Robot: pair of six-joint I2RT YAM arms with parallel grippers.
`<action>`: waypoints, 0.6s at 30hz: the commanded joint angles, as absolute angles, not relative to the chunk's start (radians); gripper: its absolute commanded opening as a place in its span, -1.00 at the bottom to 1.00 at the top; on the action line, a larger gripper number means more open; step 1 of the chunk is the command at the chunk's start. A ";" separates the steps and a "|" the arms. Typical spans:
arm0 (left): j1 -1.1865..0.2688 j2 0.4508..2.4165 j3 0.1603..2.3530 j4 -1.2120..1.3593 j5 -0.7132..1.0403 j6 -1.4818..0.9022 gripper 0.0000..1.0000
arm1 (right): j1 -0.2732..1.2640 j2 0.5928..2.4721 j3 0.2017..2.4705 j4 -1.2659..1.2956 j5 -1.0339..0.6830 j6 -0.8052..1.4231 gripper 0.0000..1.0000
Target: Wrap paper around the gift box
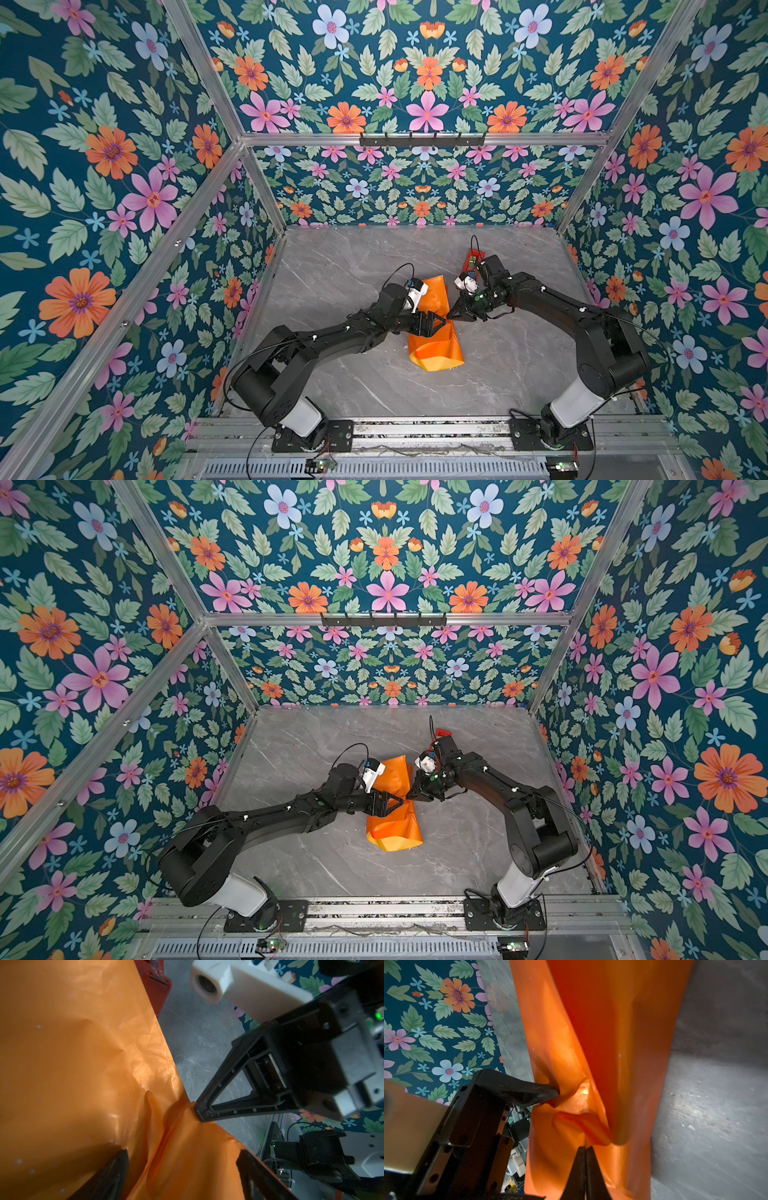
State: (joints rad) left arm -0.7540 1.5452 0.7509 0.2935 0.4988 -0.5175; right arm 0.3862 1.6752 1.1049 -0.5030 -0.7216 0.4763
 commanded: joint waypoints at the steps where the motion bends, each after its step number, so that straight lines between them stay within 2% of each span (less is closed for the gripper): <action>1: -0.755 1.555 0.748 0.210 0.505 -0.526 0.72 | 0.385 1.696 1.123 -0.522 -0.702 0.450 -1.00; 18: -0.755 1.562 0.755 0.217 0.468 -0.552 0.72 | 0.355 1.705 1.134 -0.545 -0.667 0.418 -1.00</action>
